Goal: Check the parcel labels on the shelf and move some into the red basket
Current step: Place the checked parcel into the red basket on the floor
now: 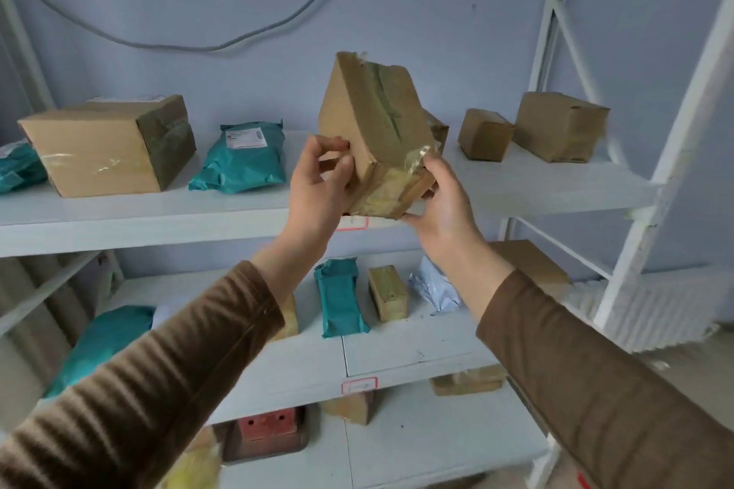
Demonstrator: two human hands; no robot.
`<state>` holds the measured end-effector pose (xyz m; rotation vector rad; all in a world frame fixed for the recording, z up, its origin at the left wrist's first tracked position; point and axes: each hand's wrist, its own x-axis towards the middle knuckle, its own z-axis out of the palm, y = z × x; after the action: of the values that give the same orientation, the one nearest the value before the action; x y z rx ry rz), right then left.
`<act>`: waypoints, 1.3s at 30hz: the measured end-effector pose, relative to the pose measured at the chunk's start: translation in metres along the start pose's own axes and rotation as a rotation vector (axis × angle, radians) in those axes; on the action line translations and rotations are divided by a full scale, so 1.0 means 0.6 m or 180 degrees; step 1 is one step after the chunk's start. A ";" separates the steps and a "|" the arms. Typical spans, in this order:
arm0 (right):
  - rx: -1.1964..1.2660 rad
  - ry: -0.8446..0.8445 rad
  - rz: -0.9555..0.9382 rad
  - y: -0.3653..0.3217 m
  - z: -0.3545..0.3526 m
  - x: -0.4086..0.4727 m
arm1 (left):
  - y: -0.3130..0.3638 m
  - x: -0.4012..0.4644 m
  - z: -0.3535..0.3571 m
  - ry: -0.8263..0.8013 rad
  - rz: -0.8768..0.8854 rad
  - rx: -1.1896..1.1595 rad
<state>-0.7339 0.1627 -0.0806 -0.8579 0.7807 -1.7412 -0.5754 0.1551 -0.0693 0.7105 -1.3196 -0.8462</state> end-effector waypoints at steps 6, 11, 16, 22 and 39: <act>0.0652 -0.0090 0.0162 -0.019 -0.127 -0.105 | 0.016 -0.115 0.054 -0.0132 -0.0145 0.0555; 0.0733 -0.0008 0.0662 -0.012 -0.193 -0.160 | 0.013 -0.186 0.097 -0.0459 -0.0795 -0.0071; 0.0251 0.0108 0.0972 -0.027 -0.219 -0.186 | 0.011 -0.218 0.108 -0.0449 -0.1592 -0.0302; -0.0509 0.0038 0.0696 -0.050 -0.207 -0.214 | 0.007 -0.238 0.086 -0.0701 -0.2059 -0.0374; -0.1100 -0.0836 0.0027 0.025 -0.233 -0.195 | -0.084 -0.278 0.022 -0.0750 -0.0117 0.0640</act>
<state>-0.8144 0.2848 -0.1901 -1.2843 0.9176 -1.4674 -0.6024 0.2708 -0.1978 0.8121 -1.6236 -0.8535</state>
